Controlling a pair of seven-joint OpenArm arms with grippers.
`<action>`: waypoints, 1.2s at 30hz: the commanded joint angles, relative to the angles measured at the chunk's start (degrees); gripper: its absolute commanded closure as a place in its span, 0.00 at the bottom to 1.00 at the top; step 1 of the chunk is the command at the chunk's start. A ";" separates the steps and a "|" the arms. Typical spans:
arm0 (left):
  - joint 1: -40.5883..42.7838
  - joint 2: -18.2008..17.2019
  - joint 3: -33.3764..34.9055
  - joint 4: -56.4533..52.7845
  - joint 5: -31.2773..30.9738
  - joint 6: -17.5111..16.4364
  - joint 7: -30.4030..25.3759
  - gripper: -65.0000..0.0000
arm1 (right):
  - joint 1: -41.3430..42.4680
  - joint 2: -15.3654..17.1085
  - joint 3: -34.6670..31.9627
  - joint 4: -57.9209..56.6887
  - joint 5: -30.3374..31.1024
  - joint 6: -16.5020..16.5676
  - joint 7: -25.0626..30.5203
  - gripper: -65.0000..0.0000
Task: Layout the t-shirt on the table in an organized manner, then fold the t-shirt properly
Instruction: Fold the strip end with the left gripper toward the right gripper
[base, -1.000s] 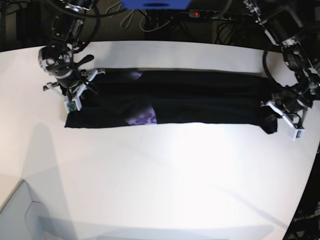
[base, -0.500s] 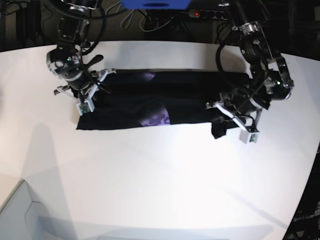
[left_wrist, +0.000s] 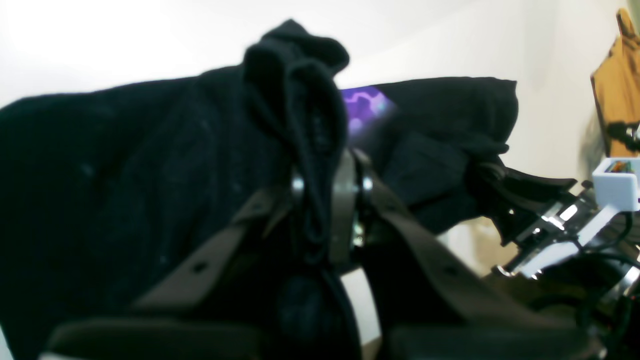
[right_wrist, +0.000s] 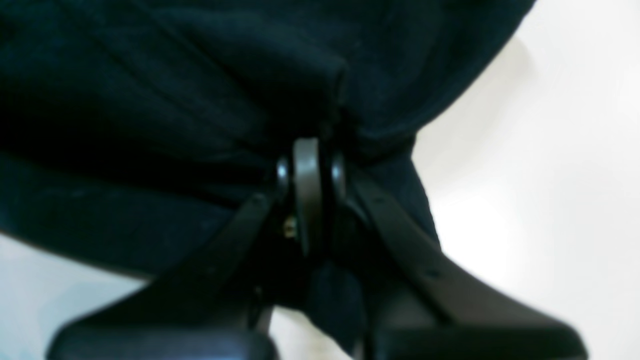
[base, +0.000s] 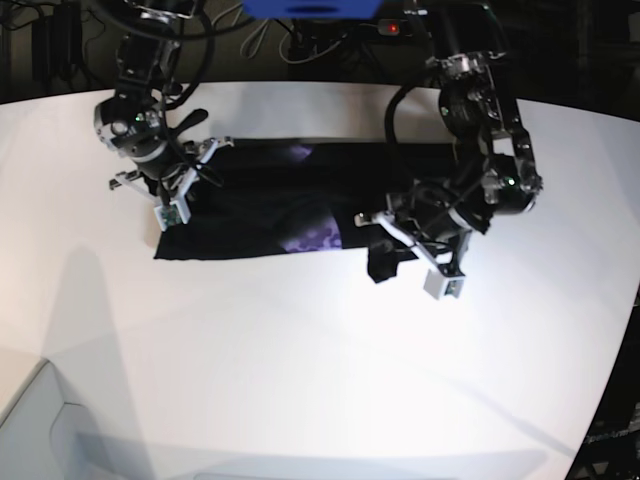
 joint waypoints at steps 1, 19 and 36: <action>-0.59 0.05 0.98 0.69 0.54 0.11 -1.85 1.00 | -0.63 -0.43 -0.31 -0.52 -1.24 1.48 -3.92 1.00; 0.82 -0.56 6.61 1.30 1.33 -0.33 -5.89 0.41 | -0.46 -0.43 -0.31 -0.44 -1.24 1.48 -3.92 1.00; 0.20 -15.24 -11.33 -13.91 -4.39 -0.50 -7.12 0.53 | -0.37 -0.34 0.13 2.02 -1.24 1.48 -3.92 0.76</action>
